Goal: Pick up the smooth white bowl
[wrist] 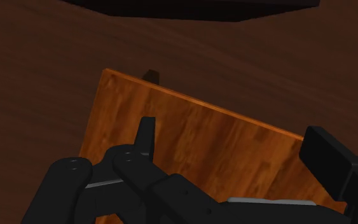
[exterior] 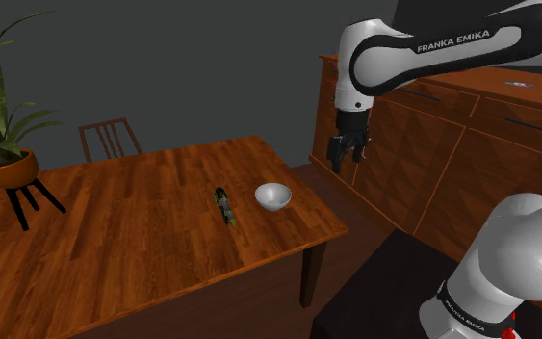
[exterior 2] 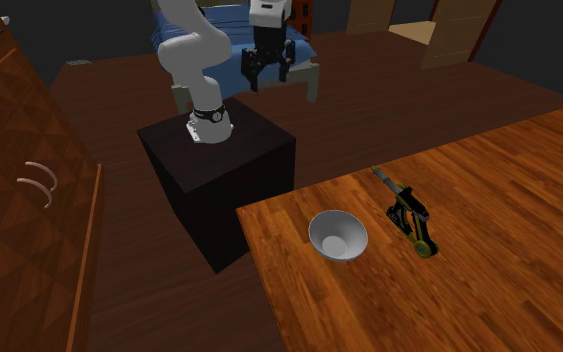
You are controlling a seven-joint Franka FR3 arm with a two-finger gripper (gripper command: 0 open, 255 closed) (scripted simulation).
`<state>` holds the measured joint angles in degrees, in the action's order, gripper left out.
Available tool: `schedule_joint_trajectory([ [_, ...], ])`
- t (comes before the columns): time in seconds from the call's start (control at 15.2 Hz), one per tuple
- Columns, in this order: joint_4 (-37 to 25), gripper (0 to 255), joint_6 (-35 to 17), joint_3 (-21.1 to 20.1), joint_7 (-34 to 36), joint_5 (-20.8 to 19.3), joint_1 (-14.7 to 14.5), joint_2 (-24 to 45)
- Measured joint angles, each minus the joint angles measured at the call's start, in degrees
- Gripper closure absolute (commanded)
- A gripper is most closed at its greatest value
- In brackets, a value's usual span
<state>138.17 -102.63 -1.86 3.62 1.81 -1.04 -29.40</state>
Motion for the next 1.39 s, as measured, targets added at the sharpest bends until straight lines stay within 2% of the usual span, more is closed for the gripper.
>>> schedule_joint_trajectory([
  [0.4,-2.8,0,-9.4,-1.2,1.9,-0.5,0.0,11.3],
  [0.59,-6.3,0,-13.7,-2.0,3.5,-1.0,-0.1,18.7],
  [0.99,-13.5,0,-20.1,-2.7,6.1,-2.7,-0.4,31.6],
  [1.39,-23.4,0,-24.1,-2.7,8.9,-4.9,-1.2,44.7],
])
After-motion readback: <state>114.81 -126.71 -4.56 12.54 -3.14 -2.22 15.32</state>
